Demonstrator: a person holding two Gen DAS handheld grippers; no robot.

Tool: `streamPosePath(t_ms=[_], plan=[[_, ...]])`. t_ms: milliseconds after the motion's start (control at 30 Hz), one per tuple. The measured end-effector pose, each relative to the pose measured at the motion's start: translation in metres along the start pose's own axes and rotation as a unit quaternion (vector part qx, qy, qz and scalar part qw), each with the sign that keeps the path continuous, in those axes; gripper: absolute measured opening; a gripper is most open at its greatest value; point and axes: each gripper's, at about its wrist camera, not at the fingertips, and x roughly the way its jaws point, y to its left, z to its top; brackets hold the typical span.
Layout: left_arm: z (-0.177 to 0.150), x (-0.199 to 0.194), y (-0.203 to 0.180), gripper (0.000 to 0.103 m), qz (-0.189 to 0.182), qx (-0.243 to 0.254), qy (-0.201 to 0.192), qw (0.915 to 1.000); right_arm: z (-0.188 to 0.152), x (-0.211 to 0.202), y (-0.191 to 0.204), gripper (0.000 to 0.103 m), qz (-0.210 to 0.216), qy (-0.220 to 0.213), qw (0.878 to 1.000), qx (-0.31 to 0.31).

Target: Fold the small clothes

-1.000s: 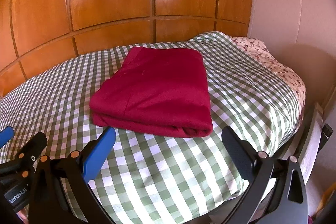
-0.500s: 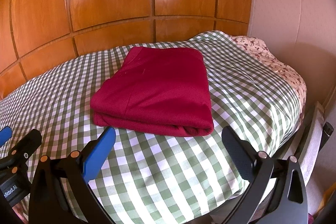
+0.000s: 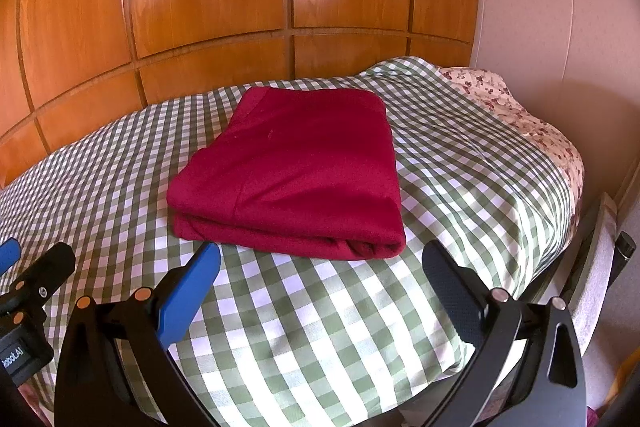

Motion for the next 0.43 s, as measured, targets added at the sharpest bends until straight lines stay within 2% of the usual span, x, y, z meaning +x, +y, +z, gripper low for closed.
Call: streamPosePath(t_ms=[100,433], plan=[[-0.001,0.001,0.002,0.099,-0.002,-0.006,-0.002,1.0,0.0,0.002,0.0,0.101,0.001,0.001,1.0,-0.002],[-0.004,0.021,0.011,0.099,0.021,-0.022,0.028,0.9991,-0.004,0.011,0.0,0.101,-0.001,0.014,1.0,-0.002]])
